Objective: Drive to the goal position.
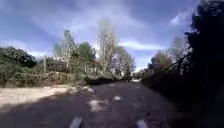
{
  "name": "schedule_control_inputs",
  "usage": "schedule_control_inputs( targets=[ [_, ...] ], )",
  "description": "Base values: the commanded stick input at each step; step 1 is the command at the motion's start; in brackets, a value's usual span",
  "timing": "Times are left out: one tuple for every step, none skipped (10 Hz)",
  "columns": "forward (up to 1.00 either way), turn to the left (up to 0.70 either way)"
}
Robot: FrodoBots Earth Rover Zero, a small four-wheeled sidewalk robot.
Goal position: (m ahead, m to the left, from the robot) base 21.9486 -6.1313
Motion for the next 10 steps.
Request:
schedule_control_inputs(
  targets=[
    [0.0, -0.7],
    [0.0, -0.27],
    [0.0, 0.0],
    [0.0, 0.0],
    [0.0, 0.0],
    [0.0, 0.0],
    [0.0, 0.0],
    [0.0, 0.0],
    [0.0, 0.0],
    [0.06, 0.0]
  ],
)
